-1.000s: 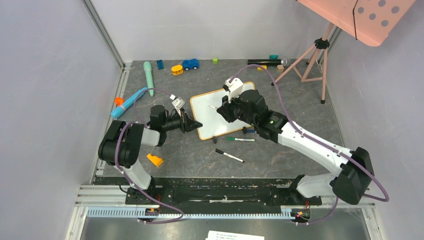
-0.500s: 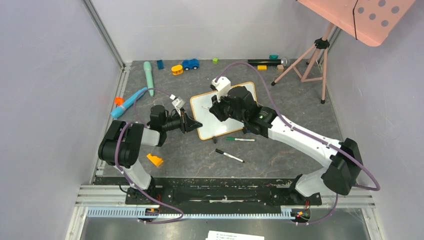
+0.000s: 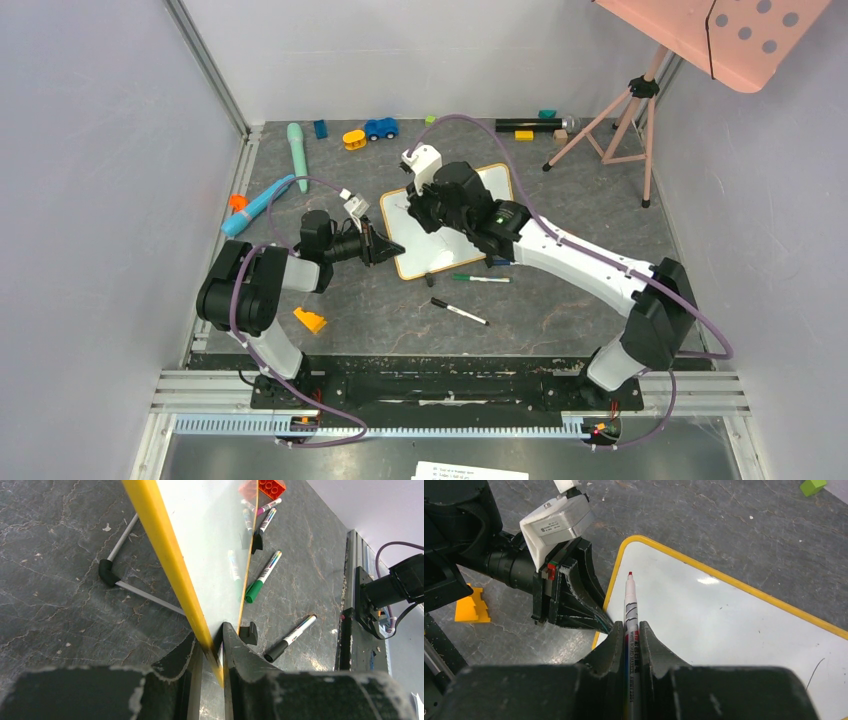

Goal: Write a sentence on the whiteboard

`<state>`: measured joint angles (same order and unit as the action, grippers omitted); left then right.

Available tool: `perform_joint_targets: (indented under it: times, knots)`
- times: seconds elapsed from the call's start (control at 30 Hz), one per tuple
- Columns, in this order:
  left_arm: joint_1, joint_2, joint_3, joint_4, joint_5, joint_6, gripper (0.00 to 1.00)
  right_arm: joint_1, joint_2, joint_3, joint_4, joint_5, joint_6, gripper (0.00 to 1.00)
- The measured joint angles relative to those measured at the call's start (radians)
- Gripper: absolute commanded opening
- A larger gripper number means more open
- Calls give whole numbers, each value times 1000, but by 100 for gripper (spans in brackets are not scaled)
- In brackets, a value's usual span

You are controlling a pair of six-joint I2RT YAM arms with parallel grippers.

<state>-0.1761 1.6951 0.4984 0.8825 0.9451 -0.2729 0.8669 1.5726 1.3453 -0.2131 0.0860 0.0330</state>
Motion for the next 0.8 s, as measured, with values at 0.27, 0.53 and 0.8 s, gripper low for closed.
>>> perform_joint_targets:
  times: [0.27, 0.53, 0.8]
  knots:
    - [0, 0, 0, 0, 0, 0, 9, 6, 60, 68, -14, 2, -19, 0]
    - [0, 0, 0, 0, 0, 0, 9, 9, 82, 79, -17, 18, -42, 0]
    - [0, 0, 0, 0, 0, 0, 9, 8, 85, 79, -21, 43, -46, 0]
